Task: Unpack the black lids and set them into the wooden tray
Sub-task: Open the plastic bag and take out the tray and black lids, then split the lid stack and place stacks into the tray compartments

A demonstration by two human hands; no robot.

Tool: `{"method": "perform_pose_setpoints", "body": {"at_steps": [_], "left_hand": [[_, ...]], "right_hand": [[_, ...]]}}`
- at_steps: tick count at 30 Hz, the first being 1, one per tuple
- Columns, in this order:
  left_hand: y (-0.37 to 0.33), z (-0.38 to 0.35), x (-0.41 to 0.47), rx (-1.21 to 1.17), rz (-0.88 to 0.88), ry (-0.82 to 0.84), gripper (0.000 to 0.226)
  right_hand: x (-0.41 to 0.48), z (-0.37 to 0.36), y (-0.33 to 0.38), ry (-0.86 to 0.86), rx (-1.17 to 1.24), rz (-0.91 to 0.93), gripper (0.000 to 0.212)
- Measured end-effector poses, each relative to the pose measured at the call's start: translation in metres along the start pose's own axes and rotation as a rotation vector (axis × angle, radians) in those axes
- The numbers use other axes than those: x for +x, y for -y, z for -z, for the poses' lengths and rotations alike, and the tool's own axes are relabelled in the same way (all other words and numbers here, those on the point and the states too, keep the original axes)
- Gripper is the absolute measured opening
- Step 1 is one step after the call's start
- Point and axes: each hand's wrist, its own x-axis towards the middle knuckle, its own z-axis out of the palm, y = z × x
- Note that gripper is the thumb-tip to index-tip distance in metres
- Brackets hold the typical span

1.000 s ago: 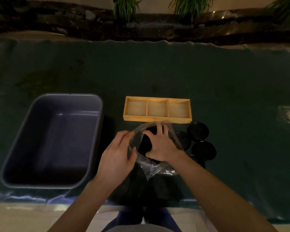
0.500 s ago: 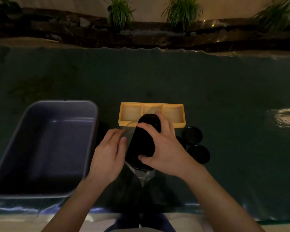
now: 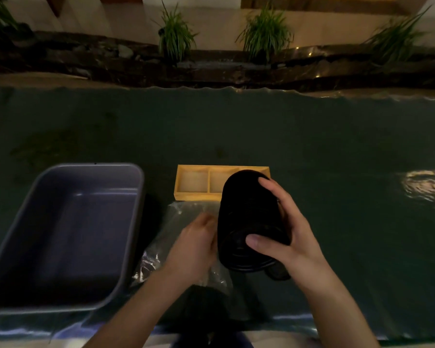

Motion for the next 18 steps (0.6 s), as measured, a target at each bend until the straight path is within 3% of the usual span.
{"method": "perform_pose_setpoints", "body": {"at_steps": [5, 8, 11, 14, 16, 18], "left_hand": [[0.003, -0.032, 0.006, -0.245, 0.162, 0.17, 0.034], [0.009, -0.039, 0.011, -0.266, 0.113, 0.25, 0.034], [0.011, -0.035, 0.013, -0.365, 0.096, 0.221, 0.034], [0.001, -0.017, 0.015, -0.772, 0.285, 0.043, 0.028], [-0.004, -0.001, 0.018, -0.95, 0.356, -0.044, 0.055], [-0.006, 0.011, 0.02, -1.069, 0.282, -0.011, 0.079]], "right_hand": [[-0.001, 0.002, -0.008, -0.051, 0.134, -0.089, 0.095], [-0.003, 0.006, -0.011, -0.072, 0.152, -0.116, 0.095], [-0.006, 0.009, -0.012, -0.089, 0.189, -0.136, 0.096], [-0.006, 0.011, -0.01, -0.076, 0.281, -0.156, 0.094], [-0.004, 0.01, -0.008, -0.042, 0.366, -0.176, 0.092], [-0.002, 0.006, -0.006, 0.015, 0.429, -0.205, 0.09]]}}
